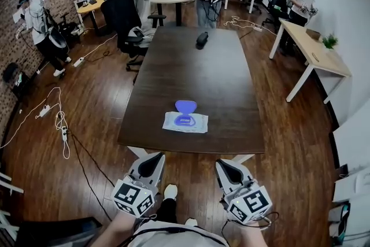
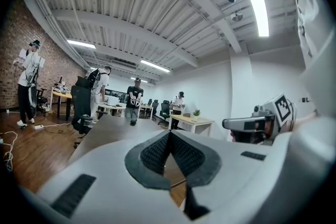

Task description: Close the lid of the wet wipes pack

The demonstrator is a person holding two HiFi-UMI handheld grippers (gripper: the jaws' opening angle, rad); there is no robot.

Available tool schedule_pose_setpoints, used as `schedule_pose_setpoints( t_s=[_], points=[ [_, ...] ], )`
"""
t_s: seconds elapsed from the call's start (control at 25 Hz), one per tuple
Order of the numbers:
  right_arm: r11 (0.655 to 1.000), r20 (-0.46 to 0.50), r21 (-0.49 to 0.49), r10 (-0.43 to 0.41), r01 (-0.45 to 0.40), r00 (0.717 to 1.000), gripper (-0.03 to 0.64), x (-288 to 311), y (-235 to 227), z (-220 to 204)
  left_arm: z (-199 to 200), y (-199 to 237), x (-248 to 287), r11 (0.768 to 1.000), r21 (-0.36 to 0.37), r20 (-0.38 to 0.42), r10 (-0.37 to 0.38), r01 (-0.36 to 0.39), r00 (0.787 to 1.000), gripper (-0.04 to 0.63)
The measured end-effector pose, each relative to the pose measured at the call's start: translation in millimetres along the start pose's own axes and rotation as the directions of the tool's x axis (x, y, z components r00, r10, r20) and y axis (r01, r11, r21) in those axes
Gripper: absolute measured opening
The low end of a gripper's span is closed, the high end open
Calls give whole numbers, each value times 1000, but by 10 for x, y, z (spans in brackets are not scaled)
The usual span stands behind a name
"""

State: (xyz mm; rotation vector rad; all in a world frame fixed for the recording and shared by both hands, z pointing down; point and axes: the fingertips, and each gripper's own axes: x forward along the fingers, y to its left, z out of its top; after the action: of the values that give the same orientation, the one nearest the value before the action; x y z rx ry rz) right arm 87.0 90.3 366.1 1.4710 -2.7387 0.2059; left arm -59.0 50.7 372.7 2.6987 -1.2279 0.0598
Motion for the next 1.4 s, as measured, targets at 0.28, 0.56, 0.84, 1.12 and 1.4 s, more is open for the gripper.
schedule_pose_setpoints(
  t_s=[0.28, 0.56, 0.84, 1.12, 1.4],
  points=[
    [1000, -22, 8, -18, 18, 1000, 8, 596, -161, 24, 56, 519, 380, 999, -15, -9, -29, 28, 1000, 2],
    [998, -18, 9, -63, 64, 998, 8, 1171, -484, 192, 200, 948, 907, 996, -10, -16, -87, 87, 996, 2],
    [995, -18, 11, -94, 94, 995, 8, 1643, -712, 310, 306, 1338, 1290, 993, -14, -25, -121, 121, 992, 2],
    [993, -13, 15, -114, 114, 993, 8, 2030, -881, 306, 295, 1654, 1596, 988, -1, -22, -155, 156, 988, 2],
    [994, -24, 32, -105, 106, 994, 8, 2230, -1005, 281, 249, 1740, 1804, 987, -12, -52, -158, 158, 986, 2]
  ],
)
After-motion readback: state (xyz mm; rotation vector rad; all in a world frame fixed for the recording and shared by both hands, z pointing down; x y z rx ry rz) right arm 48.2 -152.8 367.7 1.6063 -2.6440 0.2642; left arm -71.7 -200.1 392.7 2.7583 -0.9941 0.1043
